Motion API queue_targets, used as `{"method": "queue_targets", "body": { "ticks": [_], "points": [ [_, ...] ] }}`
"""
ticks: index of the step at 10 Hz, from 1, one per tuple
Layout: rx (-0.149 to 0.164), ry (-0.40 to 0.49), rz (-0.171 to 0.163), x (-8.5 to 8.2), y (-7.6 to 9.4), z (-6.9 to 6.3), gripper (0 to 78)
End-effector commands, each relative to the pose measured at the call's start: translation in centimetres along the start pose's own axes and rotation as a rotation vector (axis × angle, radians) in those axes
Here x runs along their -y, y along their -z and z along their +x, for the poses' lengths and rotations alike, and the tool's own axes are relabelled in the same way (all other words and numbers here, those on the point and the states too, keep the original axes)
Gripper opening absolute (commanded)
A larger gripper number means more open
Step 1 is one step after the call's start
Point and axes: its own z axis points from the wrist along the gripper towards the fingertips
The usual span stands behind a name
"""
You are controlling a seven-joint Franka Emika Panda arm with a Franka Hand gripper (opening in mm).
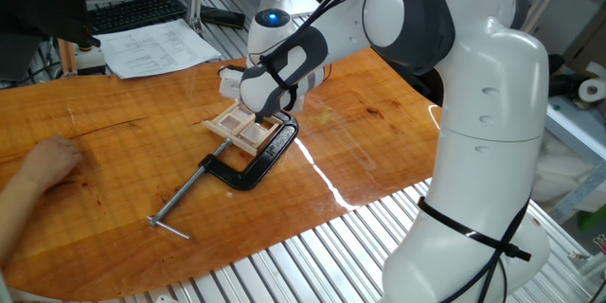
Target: Open a sliding window
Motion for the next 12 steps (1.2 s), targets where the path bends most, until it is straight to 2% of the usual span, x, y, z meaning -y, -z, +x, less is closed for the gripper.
{"method": "queue_targets", "body": {
  "ticks": [1, 12],
  "points": [
    [0.021, 0.024, -0.002, 0.80, -0.80, -1.68, 0.0],
    [0.019, 0.021, -0.024, 1.64, -1.53, -1.04, 0.0]
  ]
}}
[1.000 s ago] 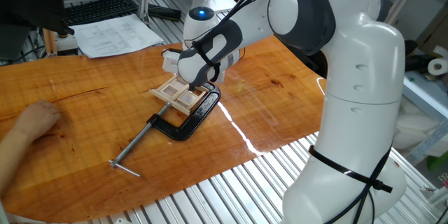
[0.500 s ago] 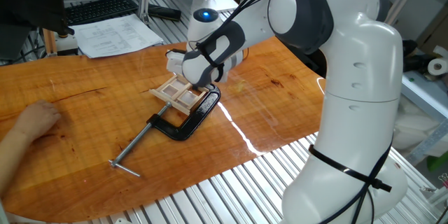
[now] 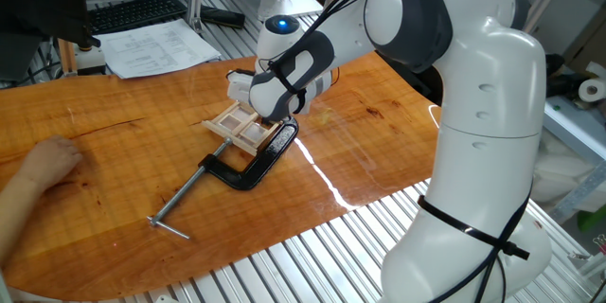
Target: Open a sliding window
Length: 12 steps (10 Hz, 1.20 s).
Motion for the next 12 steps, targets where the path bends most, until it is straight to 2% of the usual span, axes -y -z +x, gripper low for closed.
{"method": "queue_targets", "body": {
  "ticks": [1, 12],
  "points": [
    [-0.002, -0.011, -0.010, -0.1, -0.3, 0.3, 0.0],
    [-0.016, -0.045, -0.016, -0.6, 0.2, 2.7, 0.0]
  ]
}}
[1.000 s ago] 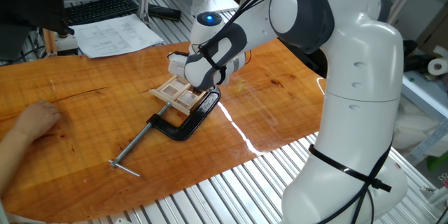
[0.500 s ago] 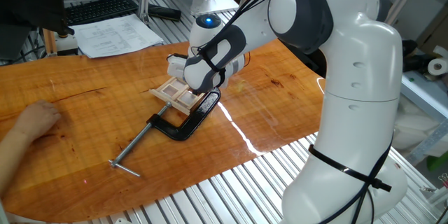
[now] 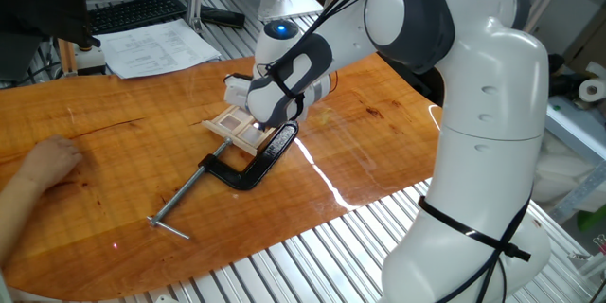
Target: Open a sliding window
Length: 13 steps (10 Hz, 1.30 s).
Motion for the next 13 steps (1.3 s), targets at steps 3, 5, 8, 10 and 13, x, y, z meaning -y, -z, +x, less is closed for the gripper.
{"method": "queue_targets", "body": {
  "ticks": [3, 5, 8, 10, 13],
  "points": [
    [0.002, 0.015, 0.009, -0.2, 0.3, 0.4, 0.0],
    [0.002, 0.022, 0.010, -0.2, 0.8, 0.2, 0.0],
    [-0.021, 0.034, 0.012, 0.1, 1.8, -0.6, 0.0],
    [-0.078, 0.035, -0.012, 0.1, 2.9, -0.6, 0.0],
    [-0.137, 0.063, -0.010, 0.5, 5.2, -0.8, 0.0]
  ]
}}
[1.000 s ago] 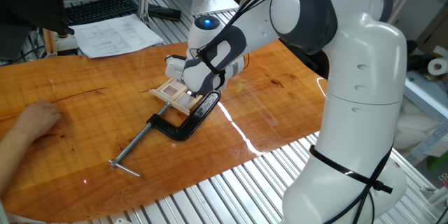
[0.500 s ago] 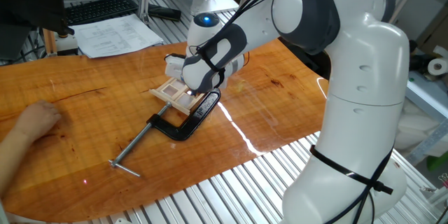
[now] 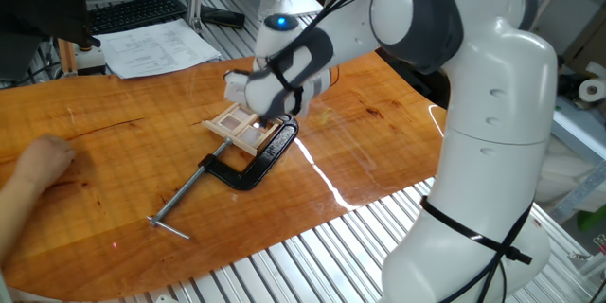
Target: Open a sliding window
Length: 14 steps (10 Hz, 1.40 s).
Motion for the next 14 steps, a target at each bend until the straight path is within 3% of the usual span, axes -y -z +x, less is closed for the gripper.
{"method": "queue_targets", "body": {
  "ticks": [1, 3, 4, 6, 8, 11, 14],
  "points": [
    [-0.092, 0.036, -0.014, 0.4, 3.1, -0.3, 0.0],
    [-0.112, 0.143, -0.031, 1.2, 5.2, 0.4, 0.0],
    [-0.113, 0.155, -0.032, 1.2, 5.5, 0.5, 0.0],
    [-0.152, 0.254, -0.020, 1.6, 8.4, 1.8, 0.0],
    [-0.168, 0.328, -0.018, 2.1, 10.4, 2.3, 0.0],
    [-0.170, 0.421, -0.021, 2.6, 12.1, 3.2, 0.0],
    [-0.171, 0.447, -0.019, 3.0, 12.9, 3.5, 0.0]
  ]
}}
